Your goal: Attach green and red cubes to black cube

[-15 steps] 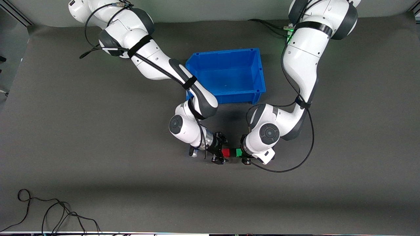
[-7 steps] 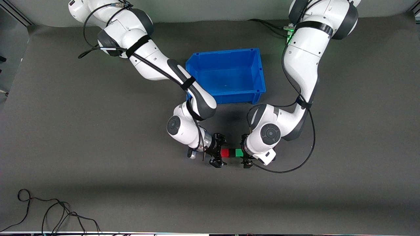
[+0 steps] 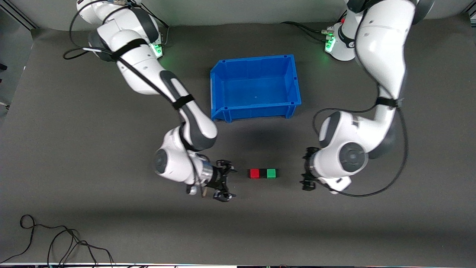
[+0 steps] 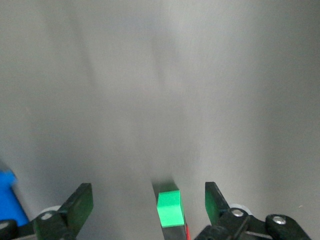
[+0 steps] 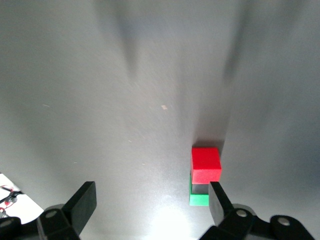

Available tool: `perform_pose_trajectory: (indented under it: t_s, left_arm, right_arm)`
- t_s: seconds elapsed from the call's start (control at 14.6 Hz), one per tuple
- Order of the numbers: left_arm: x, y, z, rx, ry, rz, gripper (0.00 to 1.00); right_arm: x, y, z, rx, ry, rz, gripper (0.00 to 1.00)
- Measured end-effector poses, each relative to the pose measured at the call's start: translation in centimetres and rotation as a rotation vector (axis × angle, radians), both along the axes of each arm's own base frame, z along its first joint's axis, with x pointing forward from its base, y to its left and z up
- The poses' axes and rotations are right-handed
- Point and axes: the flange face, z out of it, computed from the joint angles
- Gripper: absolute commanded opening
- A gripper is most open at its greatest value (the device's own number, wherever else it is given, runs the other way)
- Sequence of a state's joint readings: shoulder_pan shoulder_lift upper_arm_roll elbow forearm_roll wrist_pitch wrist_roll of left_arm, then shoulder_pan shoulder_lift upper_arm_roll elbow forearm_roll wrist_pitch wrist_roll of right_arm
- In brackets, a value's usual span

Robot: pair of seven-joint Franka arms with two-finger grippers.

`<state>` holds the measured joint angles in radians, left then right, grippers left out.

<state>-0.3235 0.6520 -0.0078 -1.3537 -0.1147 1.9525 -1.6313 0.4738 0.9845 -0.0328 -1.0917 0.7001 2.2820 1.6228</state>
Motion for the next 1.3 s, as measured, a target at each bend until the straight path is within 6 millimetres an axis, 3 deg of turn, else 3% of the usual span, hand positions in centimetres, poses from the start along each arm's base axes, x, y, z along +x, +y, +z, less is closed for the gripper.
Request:
perform_pose_trajectory:
  t_s: [0.21,0.48,0.75,0.96,1.1,1.3]
  left_arm:
    - [0.0,6.3,5.0,0.070,-0.005,-0.188,1.00]
    - [-0.9,14.0,10.4,0.150,0.029,-0.457,1.00]
    - [-2.7,21.9,16.6,0.104,0.005,-0.759,1.00]
    - [-5.9,26.9,21.4,0.033,0.023,-1.021,1.00]
    - [-7.7,27.9,24.2,0.010,0.000,-1.104,1.00]
    - [-9.1,26.1,26.7,0.007,-0.032,-1.147,1.00]
  right_arm:
    - [1.4,-7.1,3.8,-0.032,-0.031,0.121,1.00]
    - [0.4,-15.0,9.8,-0.154,-0.056,0.334,1.00]
    - [-2.1,-19.4,18.1,-0.351,-0.094,0.587,1.00]
    - [-3.7,-23.3,23.3,-0.440,-0.143,0.729,1.00]
    - [-4.9,-27.3,26.4,-0.499,-0.182,0.824,1.00]
    - [-7.5,-33.2,30.7,-0.510,-0.250,0.985,1.00]
